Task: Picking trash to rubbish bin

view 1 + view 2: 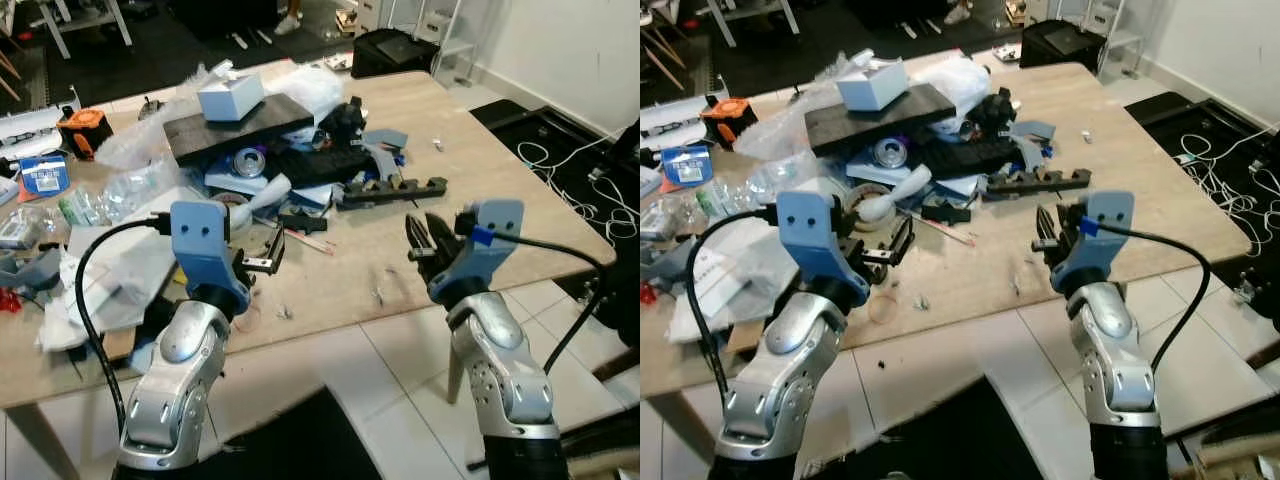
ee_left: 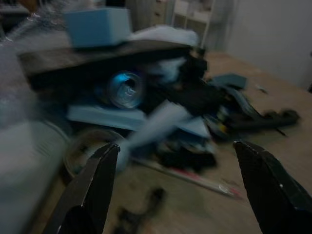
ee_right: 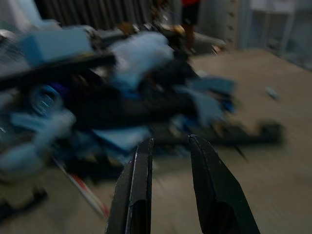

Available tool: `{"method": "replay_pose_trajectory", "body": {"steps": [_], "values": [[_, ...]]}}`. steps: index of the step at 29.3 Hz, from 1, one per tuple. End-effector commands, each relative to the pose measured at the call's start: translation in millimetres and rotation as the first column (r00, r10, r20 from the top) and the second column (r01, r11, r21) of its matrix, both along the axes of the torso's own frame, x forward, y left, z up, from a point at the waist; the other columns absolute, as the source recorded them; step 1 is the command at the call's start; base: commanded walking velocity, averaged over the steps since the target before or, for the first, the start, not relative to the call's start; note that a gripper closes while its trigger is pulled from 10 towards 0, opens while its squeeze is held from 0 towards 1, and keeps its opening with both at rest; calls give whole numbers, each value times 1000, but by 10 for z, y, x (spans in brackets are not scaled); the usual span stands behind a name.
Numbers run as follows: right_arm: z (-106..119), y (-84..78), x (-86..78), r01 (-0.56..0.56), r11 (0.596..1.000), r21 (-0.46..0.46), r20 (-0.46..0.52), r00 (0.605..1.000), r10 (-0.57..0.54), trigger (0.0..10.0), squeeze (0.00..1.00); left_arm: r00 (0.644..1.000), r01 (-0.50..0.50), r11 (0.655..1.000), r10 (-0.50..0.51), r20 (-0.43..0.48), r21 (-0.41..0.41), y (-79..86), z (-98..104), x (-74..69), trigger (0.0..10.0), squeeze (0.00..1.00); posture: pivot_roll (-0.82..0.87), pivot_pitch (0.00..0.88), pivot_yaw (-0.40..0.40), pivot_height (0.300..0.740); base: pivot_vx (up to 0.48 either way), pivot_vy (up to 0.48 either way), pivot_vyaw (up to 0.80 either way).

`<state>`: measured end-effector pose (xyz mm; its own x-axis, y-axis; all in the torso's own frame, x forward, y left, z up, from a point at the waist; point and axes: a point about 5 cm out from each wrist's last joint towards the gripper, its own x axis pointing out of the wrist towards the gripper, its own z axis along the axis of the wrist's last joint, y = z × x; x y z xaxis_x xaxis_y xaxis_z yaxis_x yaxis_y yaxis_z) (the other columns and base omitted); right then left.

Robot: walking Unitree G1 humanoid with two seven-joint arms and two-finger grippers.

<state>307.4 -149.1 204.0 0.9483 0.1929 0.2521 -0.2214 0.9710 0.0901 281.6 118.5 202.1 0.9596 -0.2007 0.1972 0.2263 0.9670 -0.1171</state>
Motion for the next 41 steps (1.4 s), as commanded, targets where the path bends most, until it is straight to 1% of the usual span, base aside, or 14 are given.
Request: {"method": "replay_pose_trajectory", "body": {"steps": [1,12,17,22,26,29,32,33,34,37,38,39,40,41], "values": [[14,78,-2,-45,999,-2,-7,999,45,10000,0,1000,-19,1000,19,-12,-7,35,-30,-8,10000,0,9,115,35,740,382,0,0],[57,84,35,-85,996,-4,-16,996,85,10000,0,1000,-26,1000,26,-12,-4,37,-37,-38,10000,0,16,132,19,740,63,0,0],[-54,45,83,-105,993,-57,-120,988,97,10000,0,999,-28,1000,28,-23,7,36,-40,-41,10000,0,18,142,13,740,0,0,0],[-117,-71,178,-123,984,-128,-223,970,92,10000,0,1000,-11,1000,12,-18,28,26,17,-26,10000,0,22,147,15,740,0,0,0],[-121,-170,249,-218,955,-201,-300,942,151,10000,0,1000,2,999,-1,-12,49,27,41,0,10000,0,14,151,20,740,0,0,0],[-180,-233,305,-335,898,-284,-399,893,206,10000,0,1000,4,997,-2,-14,79,15,64,60,10000,0,15,153,19,740,0,0,0],[-173,-267,333,-382,881,-280,-434,869,239,10000,0,1000,15,994,-13,-20,107,-4,87,98,10000,0,22,159,15,740,0,0,0],[-153,-297,358,-427,862,-273,-462,844,271,10000,0,999,30,992,-28,-20,122,-21,110,125,10000,0,24,163,16,740,0,0,0],[-99,-333,391,-506,829,-237,-507,792,339,10000,0,998,52,987,-48,-28,154,-38,140,163,10000,0,22,170,24,740,0,0,0],[-47,-346,401,-568,797,-206,-531,749,397,10000,0,998,53,980,-46,-39,191,-36,148,191,10000,0,22,172,27,740,0,0,0],[-13,-357,403,-604,772,-198,-541,724,427,10000,184,998,54,981,-47,-40,188,-32,158,202,10000,0,22,172,27,740,0,0,0],[-13,-357,403,-604,772,-198,-541,724,427,10000,184,998,54,981,-47,-40,188,-32,158,202,10000,0,22,172,27,740,0,0,0],[30,-377,419,-640,745,-185,-555,694,458,10000,443,998,47,979,-38,-53,197,-18,160,224,10000,0,25,176,32,740,0,0,0],[98,-407,454,-683,713,-157,-569,653,500,10000,929,997,41,976,-27,-70,215,2,163,262,10000,0,25,180,34,740,0,0,0]]}}
